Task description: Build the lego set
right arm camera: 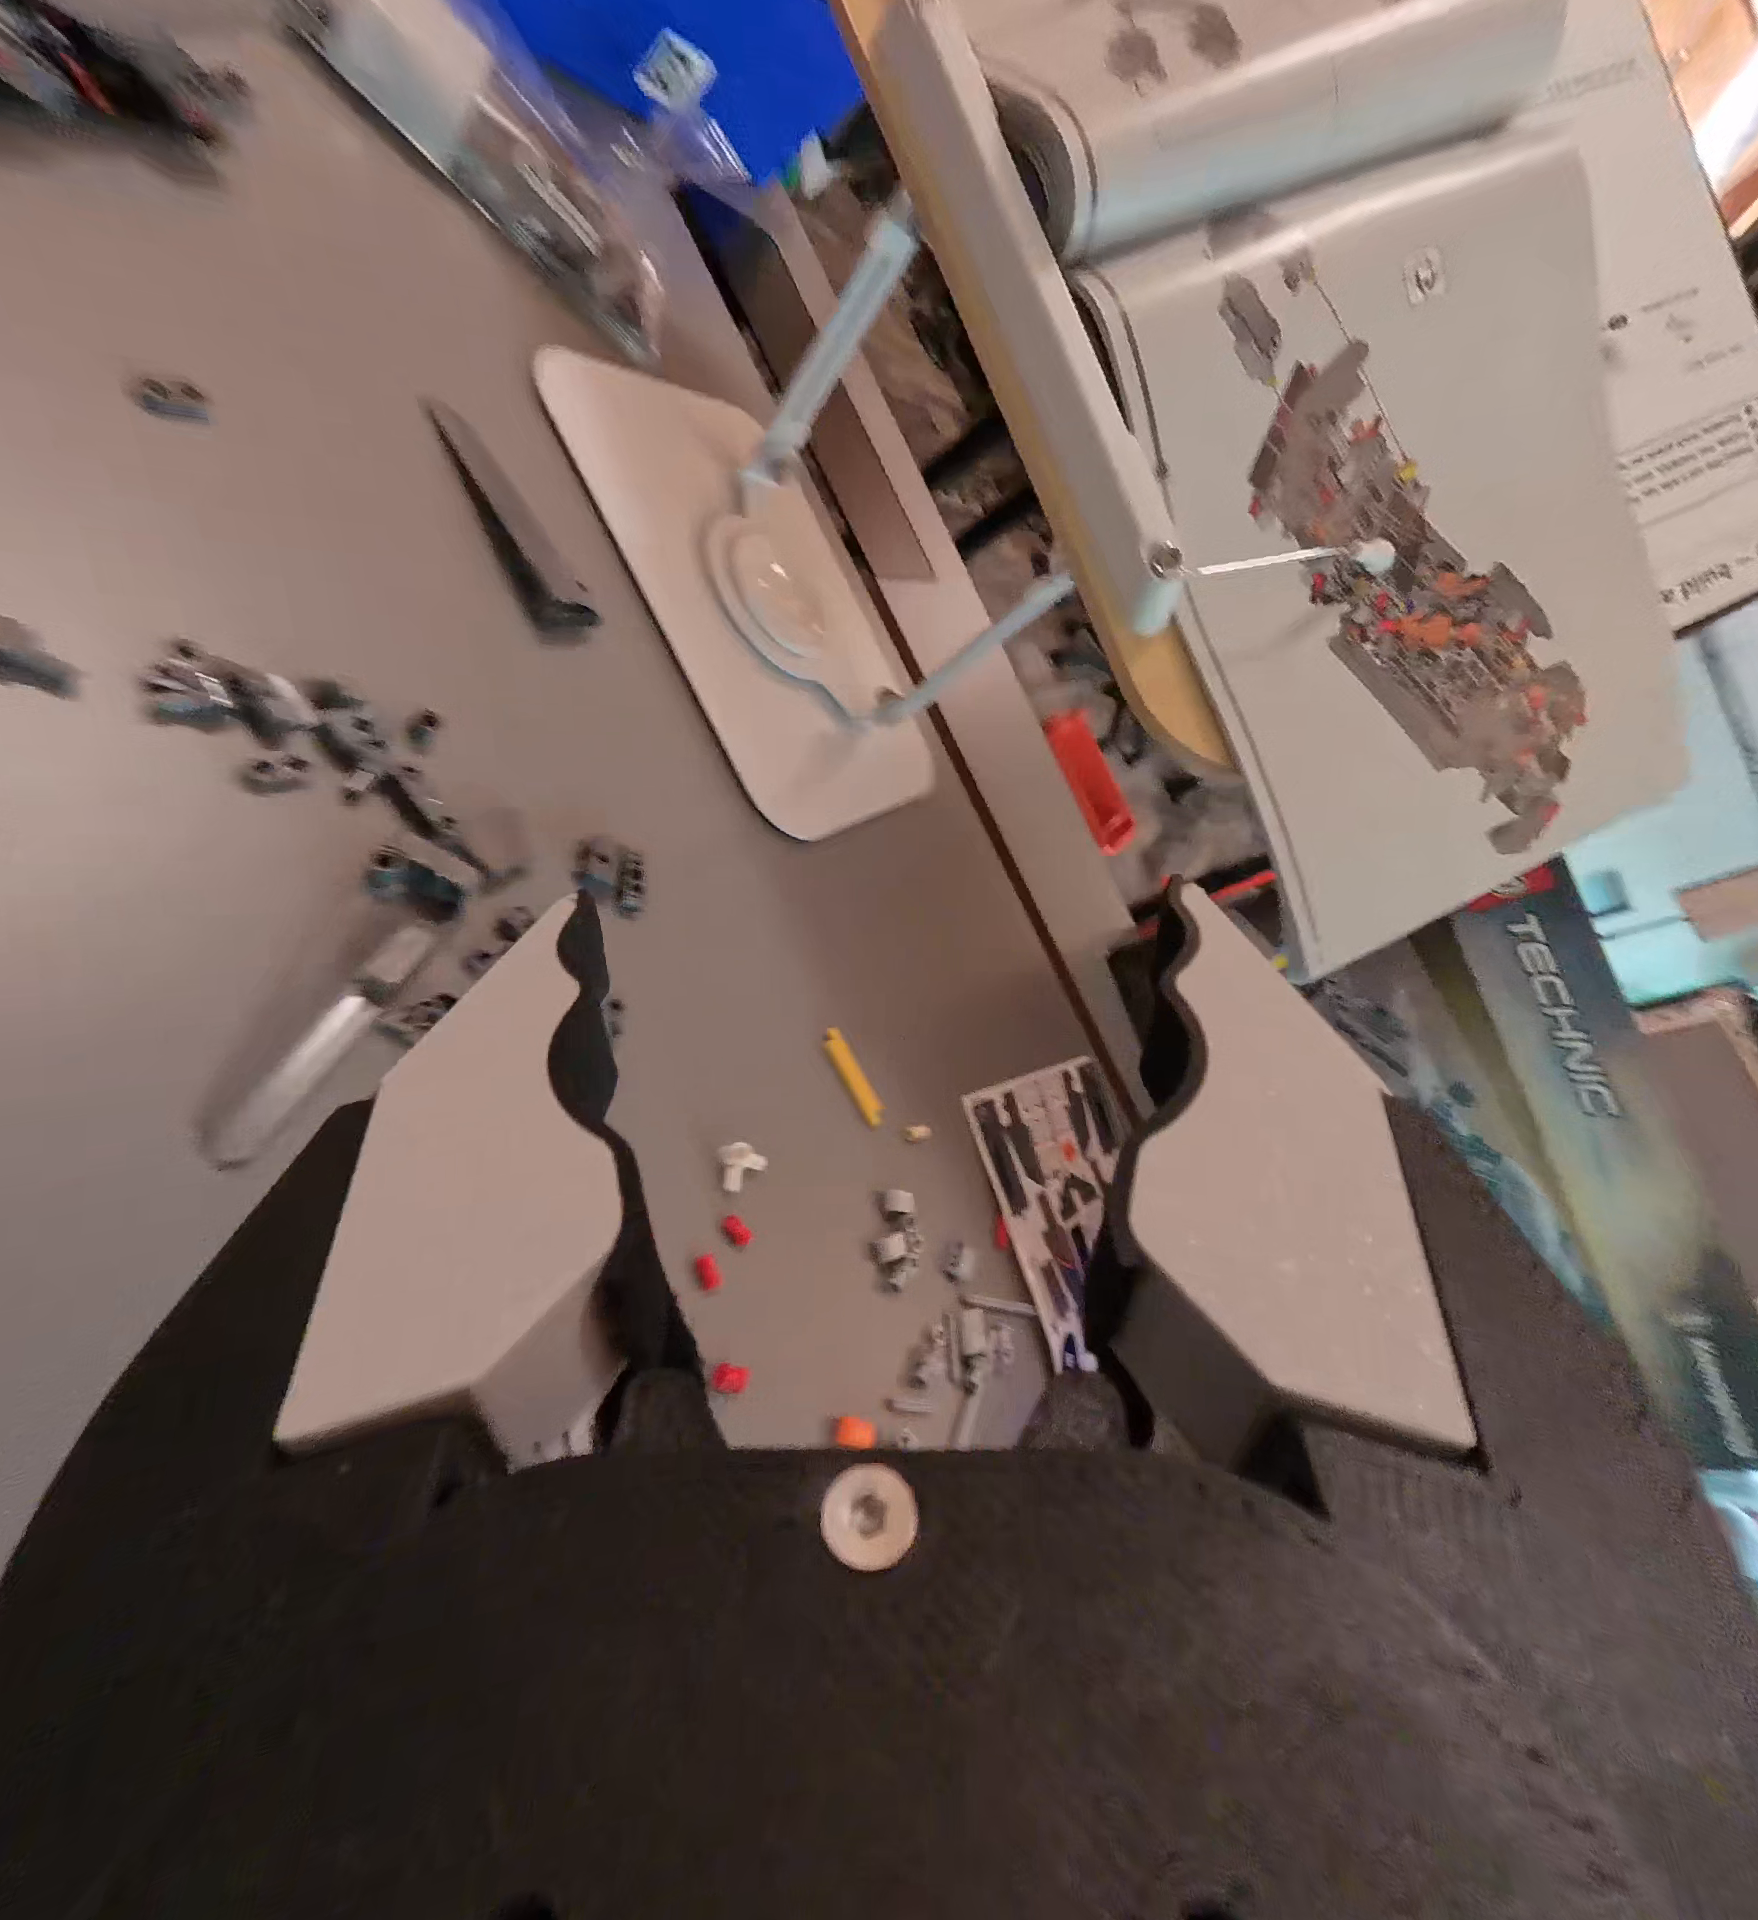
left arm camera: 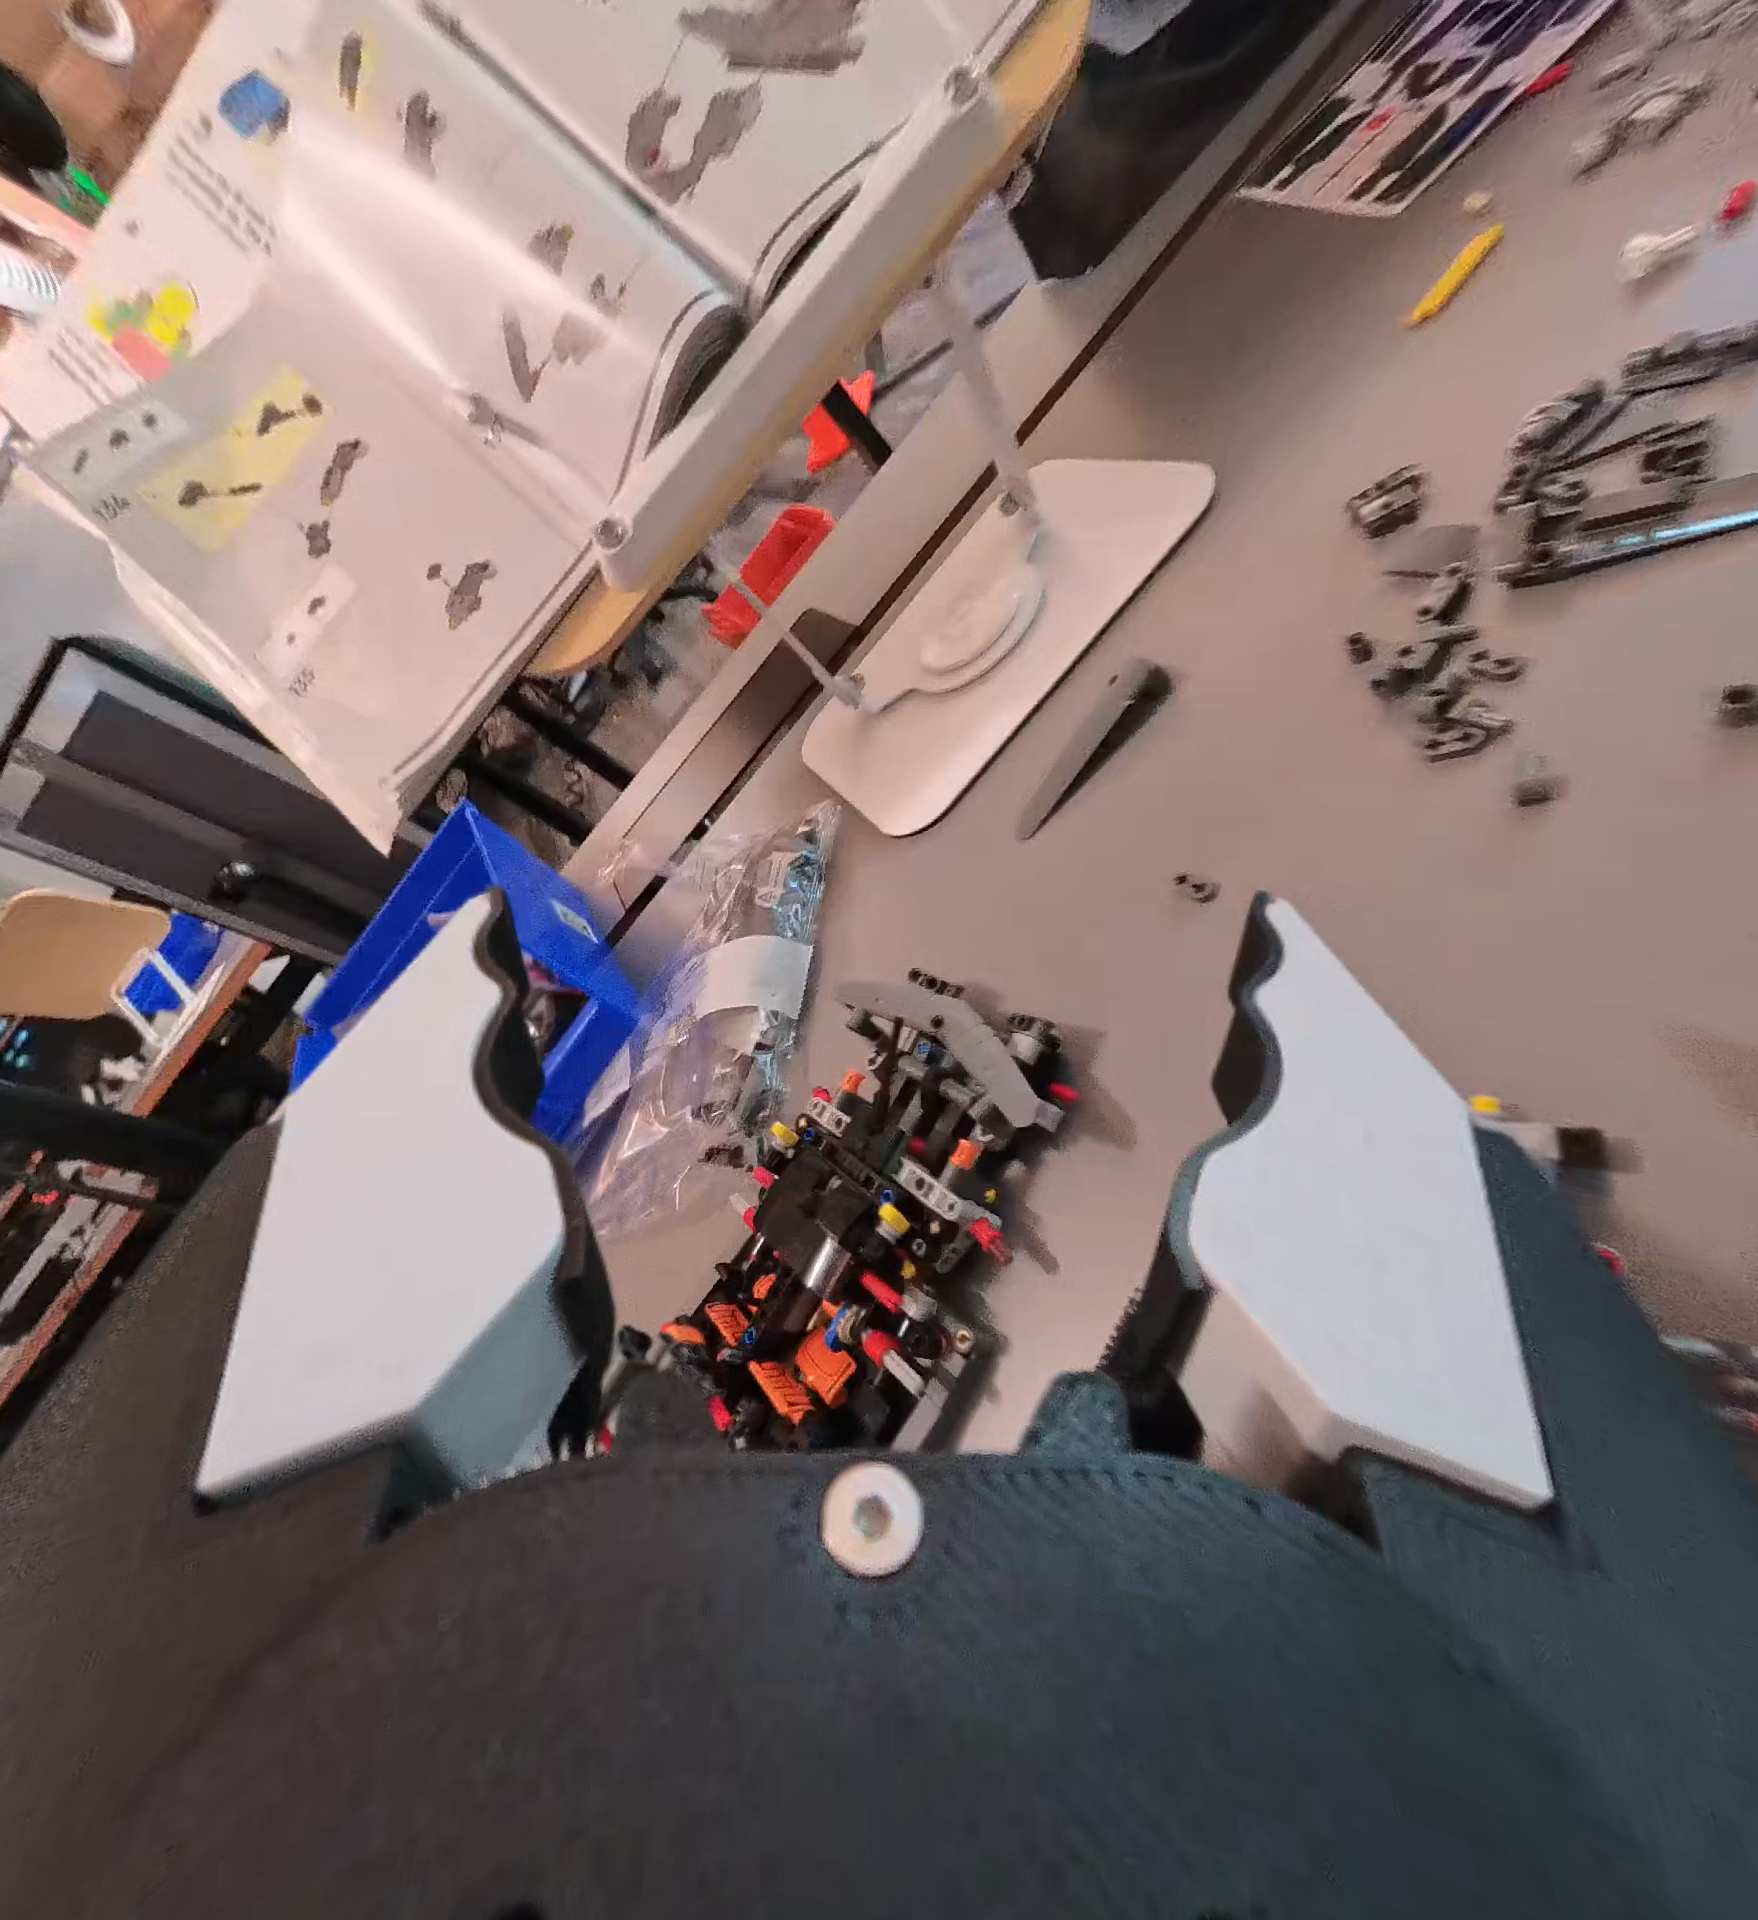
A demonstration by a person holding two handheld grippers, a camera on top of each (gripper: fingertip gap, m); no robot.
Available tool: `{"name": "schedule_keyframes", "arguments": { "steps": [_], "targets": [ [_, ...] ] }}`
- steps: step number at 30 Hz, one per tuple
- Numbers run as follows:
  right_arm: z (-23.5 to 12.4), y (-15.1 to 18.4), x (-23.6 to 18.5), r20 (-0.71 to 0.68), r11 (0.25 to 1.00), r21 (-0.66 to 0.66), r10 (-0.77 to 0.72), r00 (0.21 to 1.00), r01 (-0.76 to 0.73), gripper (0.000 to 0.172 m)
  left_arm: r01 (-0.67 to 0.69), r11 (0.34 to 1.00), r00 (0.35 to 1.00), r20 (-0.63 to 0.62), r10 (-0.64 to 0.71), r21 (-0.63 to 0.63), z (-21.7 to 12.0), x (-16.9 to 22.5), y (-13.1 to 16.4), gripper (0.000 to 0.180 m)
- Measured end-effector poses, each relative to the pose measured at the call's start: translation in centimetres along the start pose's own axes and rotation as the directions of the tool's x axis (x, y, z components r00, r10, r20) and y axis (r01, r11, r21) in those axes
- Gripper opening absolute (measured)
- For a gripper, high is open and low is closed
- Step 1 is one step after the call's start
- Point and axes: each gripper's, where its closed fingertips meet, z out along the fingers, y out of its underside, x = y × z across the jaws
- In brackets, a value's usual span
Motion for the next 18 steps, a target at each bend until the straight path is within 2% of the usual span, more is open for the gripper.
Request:
{"name": "schedule_keyframes", "arguments": {
  "steps": [2, 4, 7, 8, 11, 12, 14, 15, 18],
  "targets": [
    [1.2, 0.7, 0.9, -0.050, 0.997, -0.053, -0.058, 0.997, 0.055, 0.094, -0.005, 1.000, 0.999, 0.043, 0.006, -0.017, 1.0, -1.4, 0.3, 0.129],
    [2.4, 1.6, 1.9, -0.103, 0.980, -0.122, -0.172, 0.980, 0.159, 0.086, -0.024, 1.000, 0.992, 0.125, 0.024, 0.005, 1.6, -3.2, -0.2, 0.097],
    [4.4, 3.0, 2.9, -0.119, 0.944, -0.204, -0.286, 0.951, 0.259, 0.093, -0.043, 0.999, 0.983, 0.177, 0.048, -0.032, 3.4, -4.9, 0.0, 0.080],
    [5.1, 3.8, 3.0, -0.103, 0.936, -0.232, -0.294, 0.950, 0.265, 0.095, -0.043, 0.998, 0.979, 0.199, 0.051, -0.044, 4.0, -5.4, 0.2, 0.078],
    [5.7, 5.8, 2.5, -0.042, 0.906, -0.327, -0.299, 0.953, 0.269, 0.103, -0.077, 0.982, 0.975, 0.195, 0.111, -0.174, 5.6, -5.5, 1.9, 0.100],
    [5.5, 5.3, 2.3, -0.041, 0.914, -0.321, -0.276, 0.960, 0.249, 0.103, -0.116, 0.968, 0.967, 0.196, 0.161, -0.223, 5.7, -5.4, 2.6, 0.102],
    [4.5, 3.4, 2.1, -0.048, 0.939, -0.288, -0.208, 0.977, 0.186, 0.105, -0.121, 0.947, 0.978, 0.126, 0.165, -0.298, 5.6, -4.0, 3.7, 0.112],
    [3.5, 2.0, 1.5, -0.039, 0.958, -0.248, -0.162, 0.986, 0.147, 0.105, -0.131, 0.955, 0.978, 0.124, 0.169, -0.267, 4.7, -3.5, 2.6, 0.113],
    [-1.4, -2.4, -2.2, 0.061, 0.993, -0.085, -0.082, 0.995, 0.087, 0.085, -0.112, 0.987, 0.985, 0.116, 0.125, -0.113, 0.3, -1.6, -0.9, 0.106]
  ]
}}
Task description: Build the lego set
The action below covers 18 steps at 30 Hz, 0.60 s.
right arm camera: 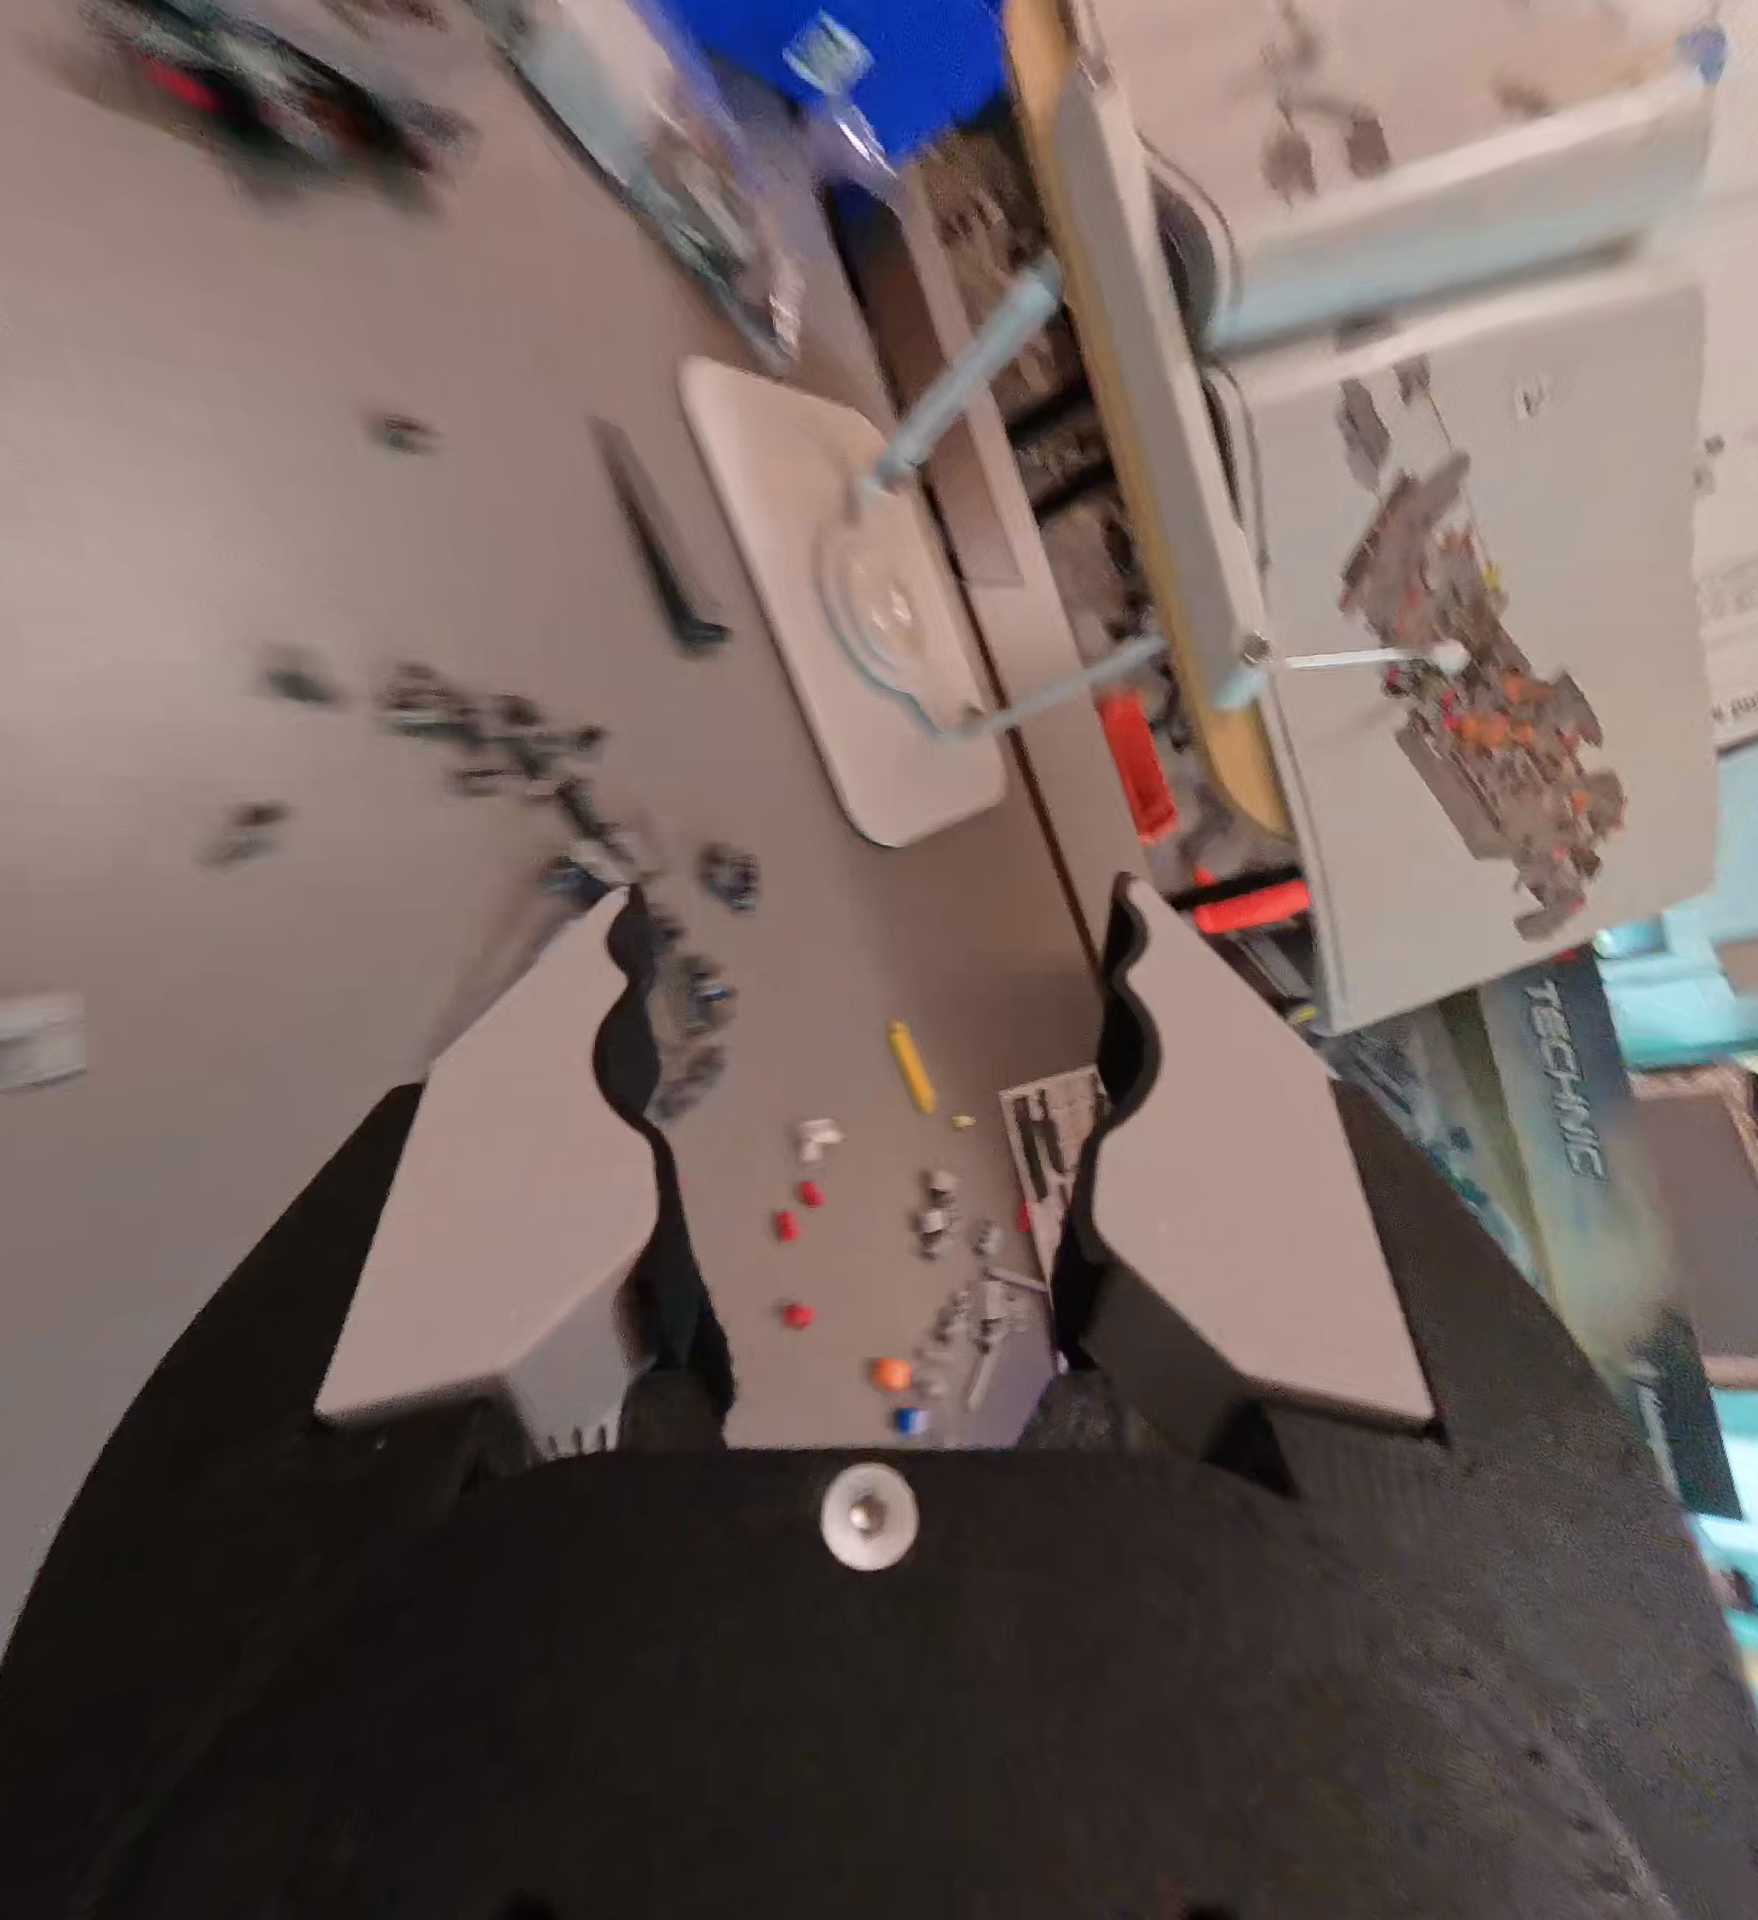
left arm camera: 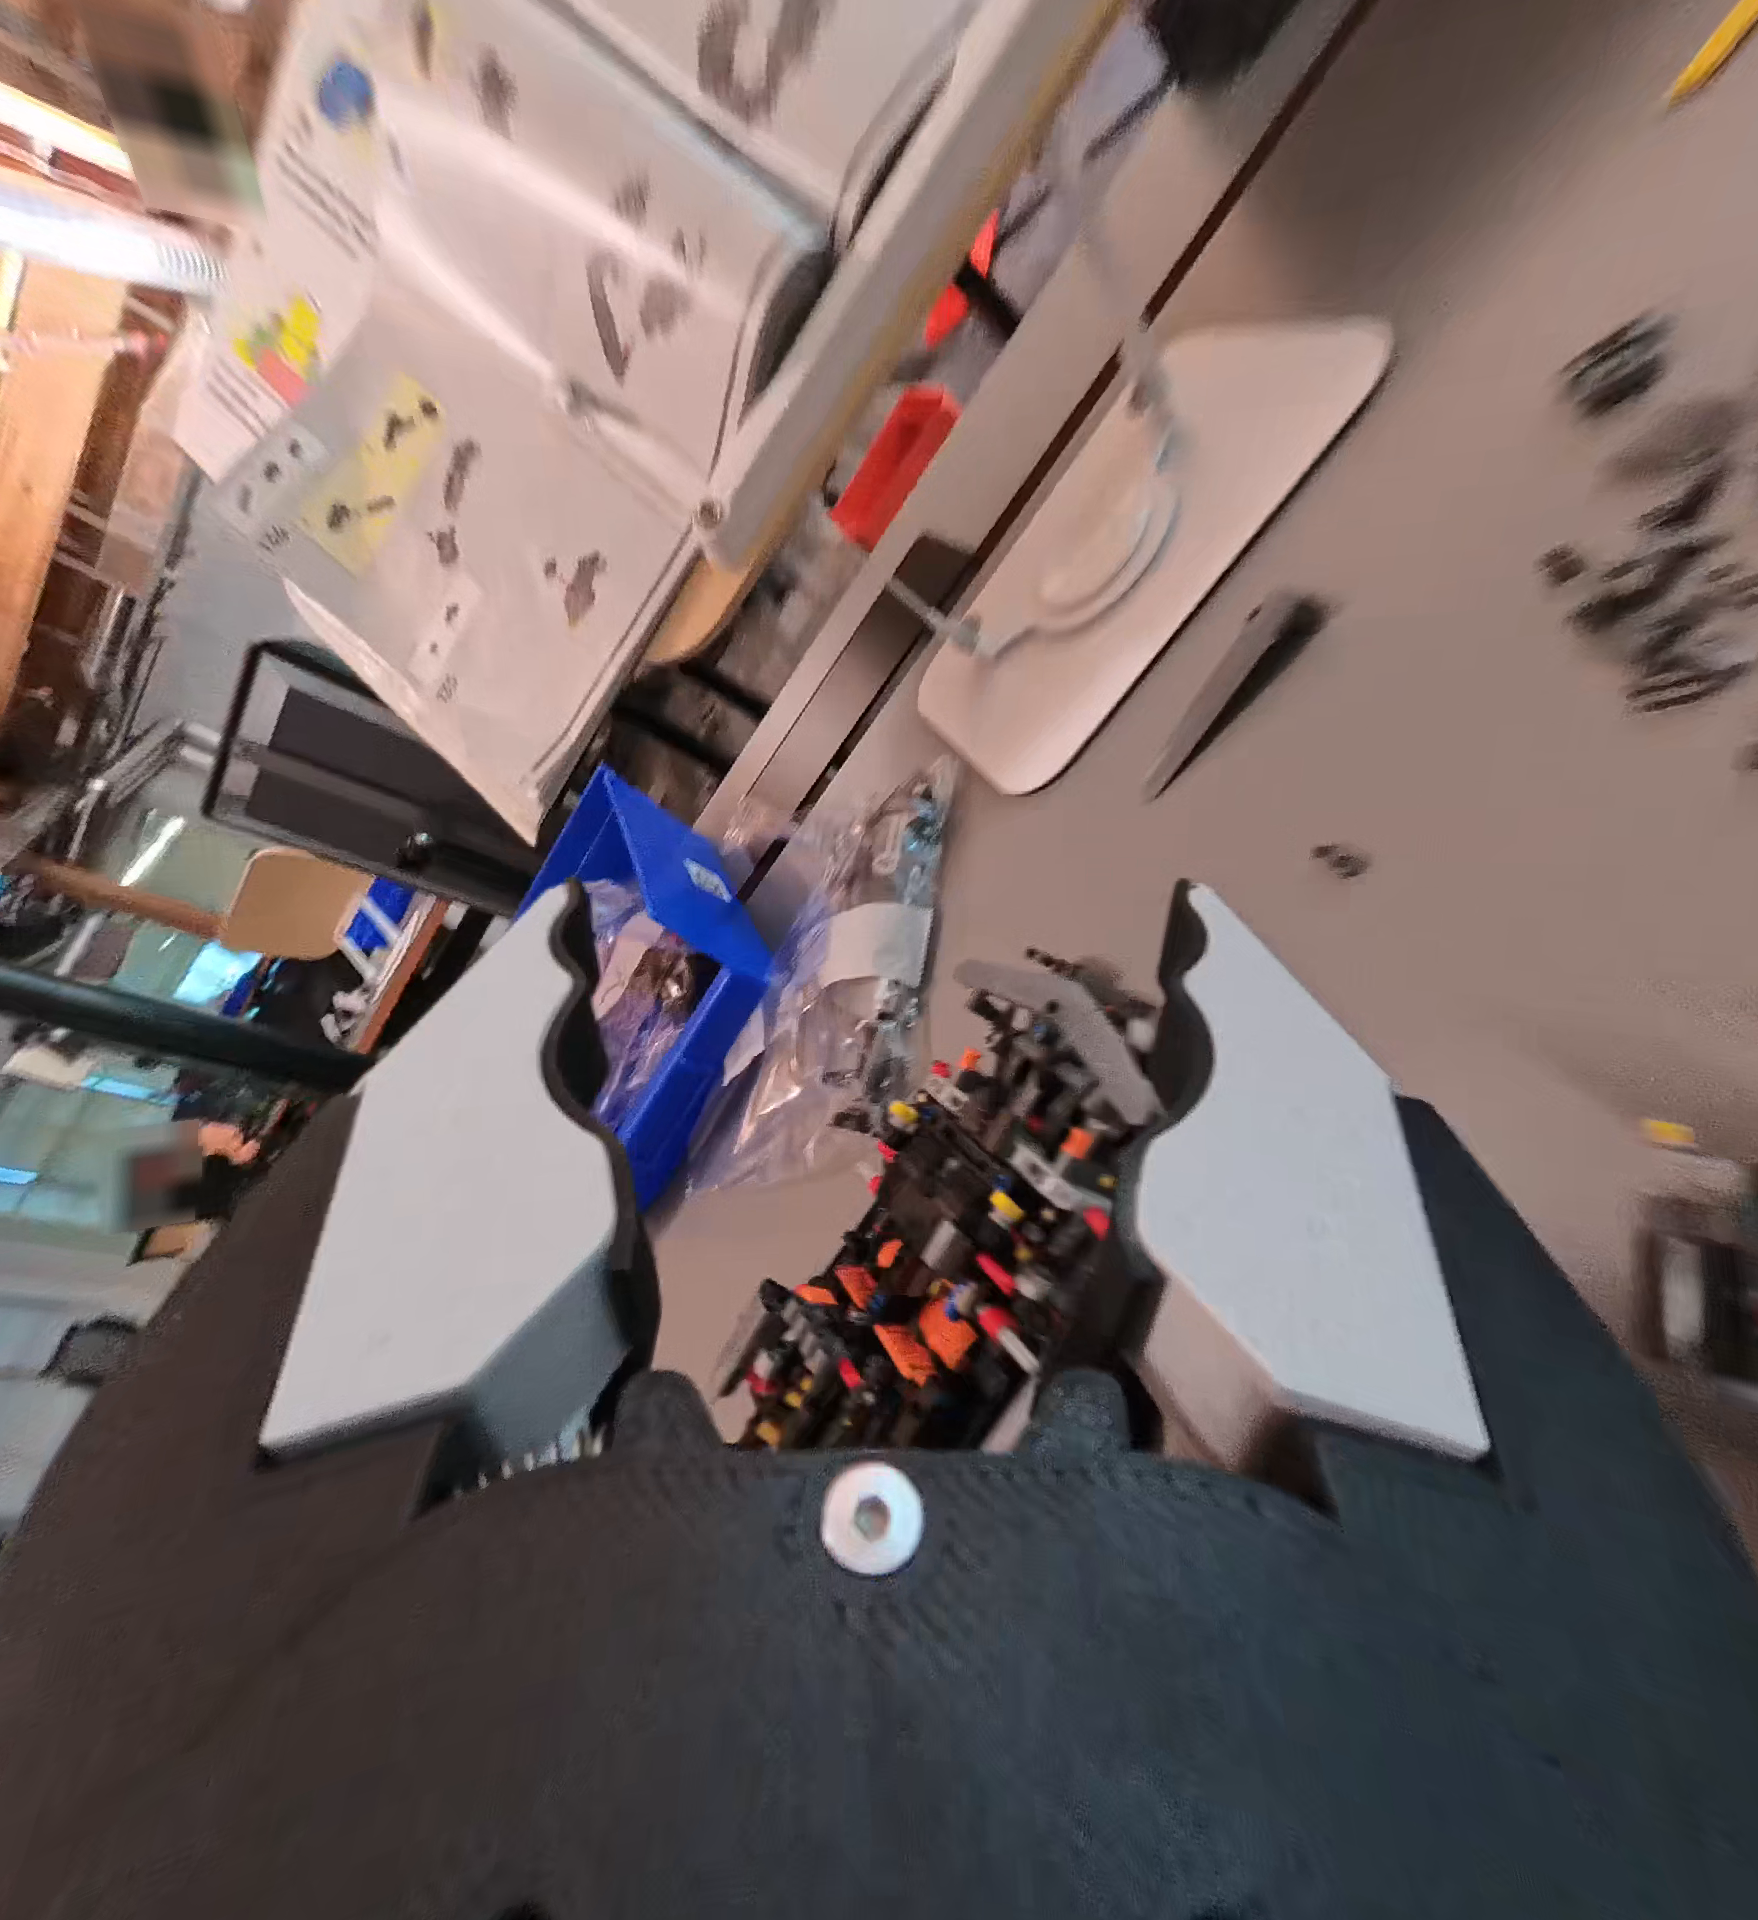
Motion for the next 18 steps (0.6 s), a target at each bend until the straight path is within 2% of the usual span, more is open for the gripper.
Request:
{"name": "schedule_keyframes", "arguments": {
  "steps": [3, 4, 5, 7, 8, 10, 13, 14, 15, 18],
  "targets": [
    [-5.6, -1.6, -4.7, 0.131, 0.993, 0.115, -0.023, 0.991, 0.008, 0.045, 0.041, 0.994, 0.996, -0.078, -0.034, 0.097, -5.8, 2.4, -1.0, 0.075],
    [-7.2, -2.1, -5.7, 0.136, 0.984, 0.179, -0.035, 0.990, 0.010, 0.019, 0.020, 0.993, 0.996, -0.091, -0.009, 0.117, -7.5, 3.3, -0.9, 0.057],
    [-8.6, -2.5, -6.5, 0.144, 0.973, 0.232, -0.038, 0.989, 0.003, 0.005, -0.007, 0.989, 0.994, -0.107, 0.023, 0.146, -9.0, 4.4, -0.8, 0.033],
    [-10.2, -3.1, -8.1, 0.205, 0.952, 0.304, -0.024, 0.978, -0.040, 0.000, -0.047, 0.985, 0.988, -0.137, 0.070, 0.167, -10.8, 6.4, -0.4, 0.011],
    [-10.5, -3.2, -9.4, 0.278, 0.944, 0.323, -0.022, 0.960, -0.072, 0.000, -0.053, 0.984, 0.983, -0.165, 0.081, 0.171, -11.4, 7.5, 0.0, 0.001],
    [-10.5, -3.9, -11.8, 0.413, 0.923, 0.363, -0.035, 0.910, -0.130, 0.000, -0.036, 0.985, 0.965, -0.249, 0.078, 0.169, -11.7, 9.8, 0.5, 0.013],
    [-8.3, -3.8, -14.2, 0.546, 0.936, 0.322, -0.059, 0.836, -0.144, 0.025, 0.021, 0.981, 0.938, -0.343, 0.047, 0.192, -11.2, 12.2, 0.2, 0.030],
    [-7.5, -3.7, -14.7, 0.569, 0.938, 0.320, -0.082, 0.818, -0.129, 0.022, 0.045, 0.981, 0.923, -0.384, 0.032, 0.190, -10.9, 13.0, 0.1, 0.039],
    [-7.0, -3.7, -15.3, 0.599, 0.936, 0.330, -0.108, 0.793, -0.121, 0.017, 0.072, 0.979, 0.899, -0.437, 0.018, 0.189, -10.6, 13.9, -0.2, 0.042],
    [-5.7, -3.8, -16.7, 0.701, 0.938, 0.316, -0.128, 0.702, -0.145, 0.019, 0.151, 0.975, 0.814, -0.580, -0.029, 0.163, -9.7, 16.7, -0.7, 0.047]
  ]
}}
